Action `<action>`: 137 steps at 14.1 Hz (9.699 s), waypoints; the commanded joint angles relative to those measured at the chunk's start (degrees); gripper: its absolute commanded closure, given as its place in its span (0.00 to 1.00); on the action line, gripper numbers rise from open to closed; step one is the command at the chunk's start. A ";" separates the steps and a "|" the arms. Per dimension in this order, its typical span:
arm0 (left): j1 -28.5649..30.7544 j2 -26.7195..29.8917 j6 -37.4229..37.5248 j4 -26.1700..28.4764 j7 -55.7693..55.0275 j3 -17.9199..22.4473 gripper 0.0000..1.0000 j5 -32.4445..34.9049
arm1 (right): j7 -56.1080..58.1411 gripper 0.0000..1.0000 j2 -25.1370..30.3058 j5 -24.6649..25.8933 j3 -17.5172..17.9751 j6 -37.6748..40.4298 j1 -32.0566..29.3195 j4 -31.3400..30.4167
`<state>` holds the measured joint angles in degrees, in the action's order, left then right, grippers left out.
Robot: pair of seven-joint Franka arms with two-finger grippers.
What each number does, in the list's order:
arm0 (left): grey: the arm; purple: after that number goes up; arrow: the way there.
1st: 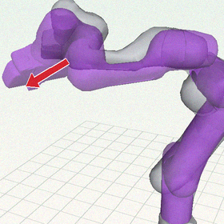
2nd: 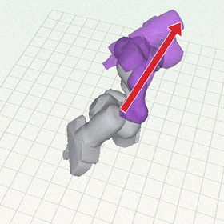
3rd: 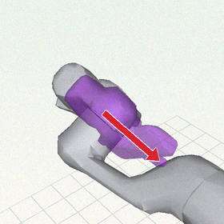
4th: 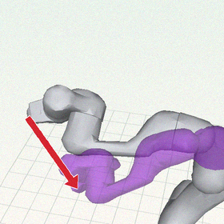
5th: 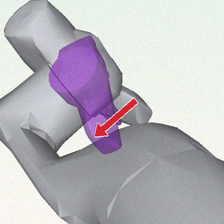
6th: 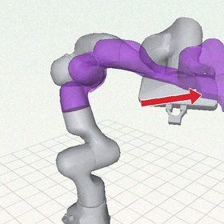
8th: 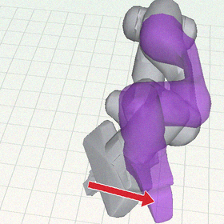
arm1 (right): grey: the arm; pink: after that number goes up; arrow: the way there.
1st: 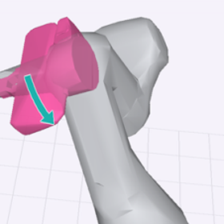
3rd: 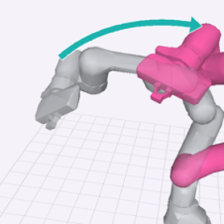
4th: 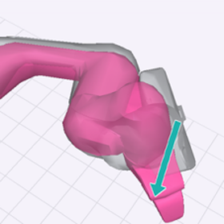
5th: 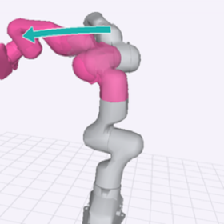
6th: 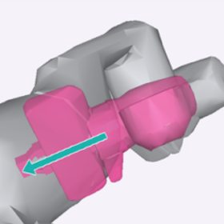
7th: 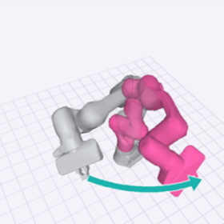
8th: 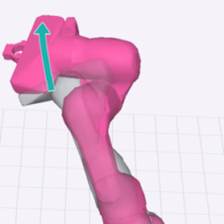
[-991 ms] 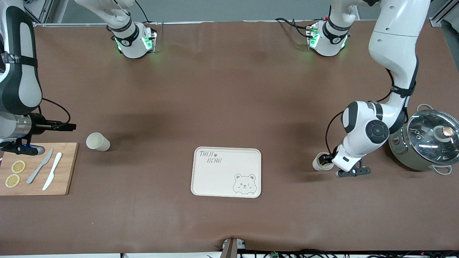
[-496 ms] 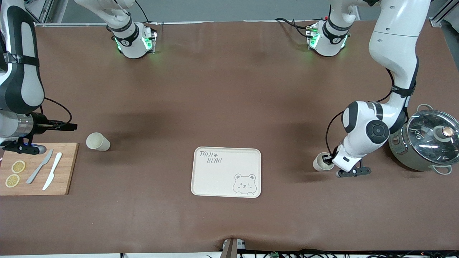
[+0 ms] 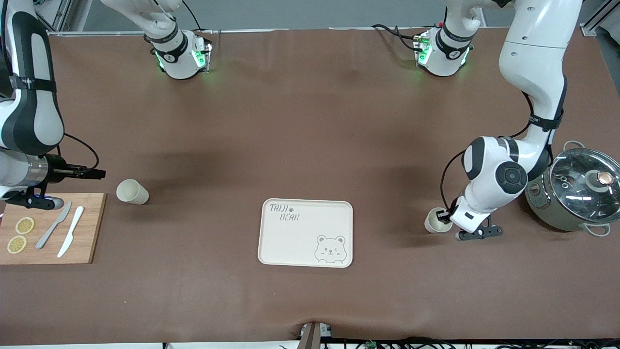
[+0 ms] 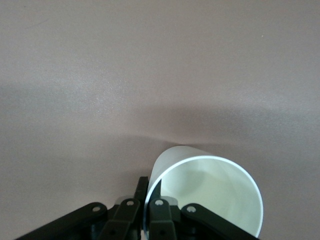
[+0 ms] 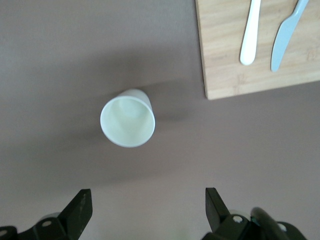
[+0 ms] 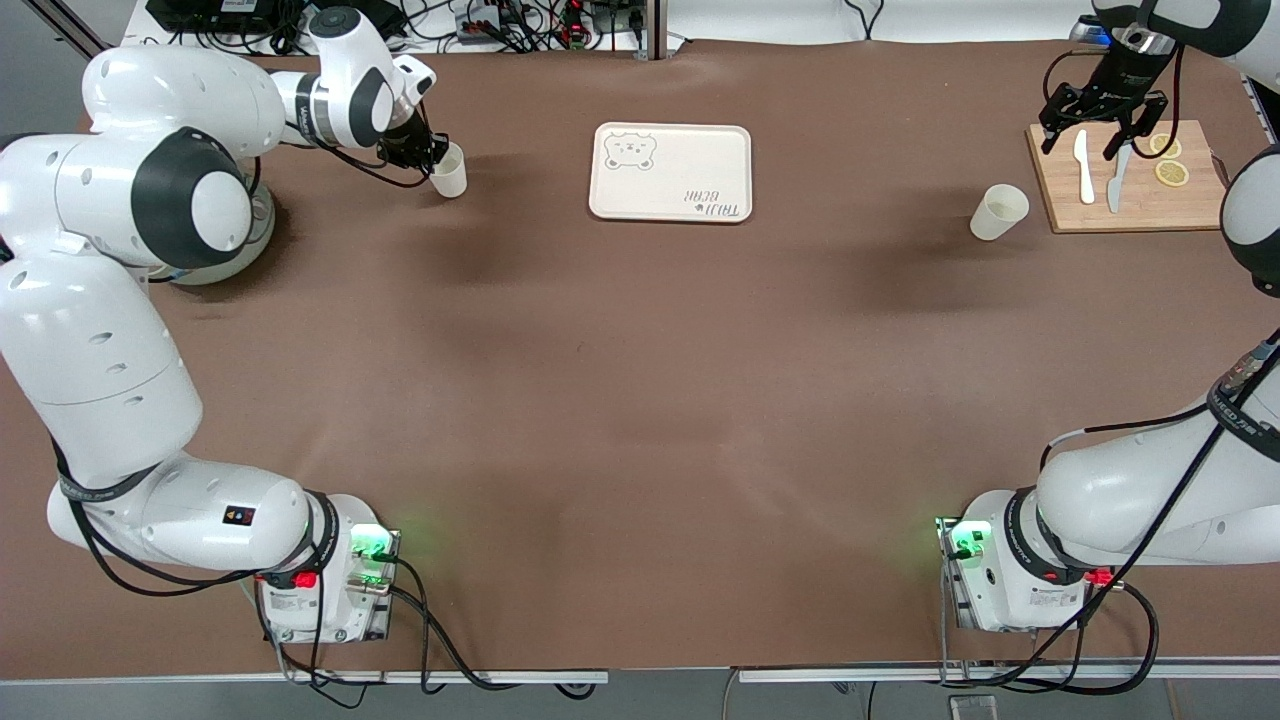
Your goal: Place white IKEA cup upright on tray with both arms
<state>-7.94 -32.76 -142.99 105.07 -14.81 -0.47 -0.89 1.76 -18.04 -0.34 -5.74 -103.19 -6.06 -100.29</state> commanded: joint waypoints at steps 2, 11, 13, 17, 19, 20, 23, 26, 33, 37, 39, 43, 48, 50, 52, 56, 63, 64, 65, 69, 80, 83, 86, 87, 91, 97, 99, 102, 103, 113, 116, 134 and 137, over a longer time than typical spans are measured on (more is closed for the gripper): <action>0.03 3.75 4.29 0.05 -1.36 0.12 1.00 1.33 | 0.17 0.00 2.39 -0.19 0.91 -6.32 -1.24 -5.79; -3.39 10.35 28.61 -10.92 -7.15 -0.15 1.00 1.33 | 2.02 0.00 1.16 -0.19 0.99 -14.05 -3.44 -9.04; -5.50 10.08 34.25 -16.19 -10.23 -0.15 1.00 1.24 | 2.02 0.00 0.81 -0.28 0.99 -15.36 -3.52 -9.83; -9.63 9.03 39.89 -23.06 -14.89 -0.15 1.00 1.06 | 2.02 0.00 0.72 -0.36 1.08 -20.98 -3.61 -13.60; -10.25 8.42 40.16 -25.08 -16.39 -0.15 1.00 0.80 | 2.02 0.00 0.72 -0.45 1.08 -25.64 -3.52 -16.59; -11.04 7.81 40.77 -26.14 -17.09 -0.06 1.00 0.80 | 2.02 0.00 0.64 -0.45 1.08 -27.14 -3.44 -17.47; -12.89 4.64 44.28 -31.41 -18.67 0.20 1.00 0.80 | 1.93 0.00 -0.77 -1.50 1.26 -29.60 -3.18 -18.53; -14.47 3.06 44.38 -33.26 -20.78 0.38 1.00 0.62 | 1.93 0.03 -1.65 -3.00 1.26 -31.19 -2.82 -19.24; -20.27 -2.48 43.77 -39.15 -28.69 -0.06 1.00 0.53 | 1.93 0.54 -2.71 -3.97 1.34 -34.26 -2.21 -20.99; -21.94 -7.13 42.98 -44.42 -29.66 -0.15 1.00 0.45 | 1.93 0.84 -2.71 -4.05 1.34 -34.36 -2.12 -21.09; -22.03 -8.19 40.26 -44.60 -29.67 -0.15 1.00 0.45 | 1.93 1.00 -2.79 -4.05 1.34 -34.36 -2.03 -21.00; -22.21 -10.74 35.87 -45.04 -29.58 -0.15 1.00 0.45 | 1.93 1.00 -2.71 -4.05 1.26 -34.10 -1.50 -20.73; -22.47 -13.29 30.07 -44.96 -29.58 -0.24 1.00 0.45 | 1.84 1.00 -2.62 -4.05 1.26 -33.48 -1.42 -20.12; -23.52 -14.43 28.74 -44.96 -29.58 -0.15 1.00 0.45 | 1.76 1.00 -2.71 -4.05 1.26 -32.69 -1.33 -19.77; -24.31 -15.66 25.85 -44.87 -29.93 -0.15 1.00 0.45 | 1.58 1.00 -2.53 -4.05 1.26 -29.55 -1.33 -17.76; -25.11 -17.51 21.45 -44.78 -31.16 0.03 1.00 0.53 | 1.32 1.00 -2.71 -3.97 1.26 -21.79 -1.33 -13.09; -25.11 -21.29 15.56 -44.60 -30.90 0.29 1.00 0.53 | 1.23 1.00 -2.62 -3.97 1.26 -16.79 -1.33 -10.01; -25.11 -21.99 14.16 -44.60 -30.81 0.38 1.00 0.62 | 1.23 1.00 -2.53 -3.97 1.26 -16.26 -1.33 -9.75; -25.11 -22.69 13.10 -44.60 -30.72 0.38 1.00 0.62 | 1.49 1.00 -2.44 -3.97 1.26 -15.47 -1.41 -8.62; -25.11 -23.75 12.48 -44.52 -30.55 0.47 1.00 0.89 | 1.14 1.00 -2.53 -3.97 1.26 -6.42 -1.15 -2.98; -25.11 -25.51 11.16 -44.25 -30.46 0.47 1.00 1.15 | -0.71 1.00 -2.62 -4.14 1.26 -1.58 0.87 2.03; -25.11 -25.77 10.72 -43.99 -30.46 0.47 1.00 1.24 | -2.63 1.00 -2.62 -4.14 1.26 -1.58 1.74 2.29; -25.20 -25.95 10.10 -43.90 -30.46 0.55 1.00 1.24 | -3.95 1.00 -2.53 -4.23 1.34 0.35 2.71 3.60; -25.20 -25.95 10.10 -43.90 -30.46 0.55 1.00 1.24 | -5.44 1.00 -2.62 -4.23 1.34 2.19 2.98 4.31; -25.20 -26.13 9.93 -43.81 -30.46 0.55 1.00 1.33 | -8.43 1.00 -2.62 -6.60 1.34 3.08 4.03 5.89; -25.20 -25.42 10.01 -43.90 -30.98 0.55 0.12 1.24 | -14.50 1.00 -2.62 -7.92 1.34 3.17 7.81 6.86; -25.20 -25.07 10.10 -43.90 -32.64 0.55 0.00 1.24 | -16.42 1.00 -2.62 -8.18 1.43 3.17 8.34 7.47; -25.11 -22.62 12.29 -43.90 -32.92 0.55 0.00 1.06 | -20.91 1.00 -2.79 -10.29 1.43 4.40 10.71 9.32; -25.11 -21.74 13.95 -43.90 -32.92 0.55 0.00 0.97 | -22.22 1.00 -2.79 -10.82 1.43 4.40 10.97 9.76; -17.31 2.41 51.38 -43.55 -12.92 1.17 0.00 1.06 | -38.65 1.00 -5.95 -12.32 1.43 3.70 19.05 15.12; -9.84 7.00 58.08 -43.55 -0.52 1.08 0.00 0.62 | -43.14 1.00 -8.67 -12.40 1.43 3.61 21.17 18.54; 2.67 7.89 46.40 -34.41 11.91 0.91 0.00 -1.31 | -64.06 1.00 -17.81 -12.32 2.31 -7.11 31.01 26.54; 2.67 7.97 46.31 -34.32 11.91 0.91 0.00 -1.31 | -68.45 1.00 -20.28 -12.32 2.31 -11.39 32.77 28.13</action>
<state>-5.96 -26.17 -95.85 69.24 -3.66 1.05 -1.29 -63.40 -35.35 -12.11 -3.23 -112.59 25.73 -75.63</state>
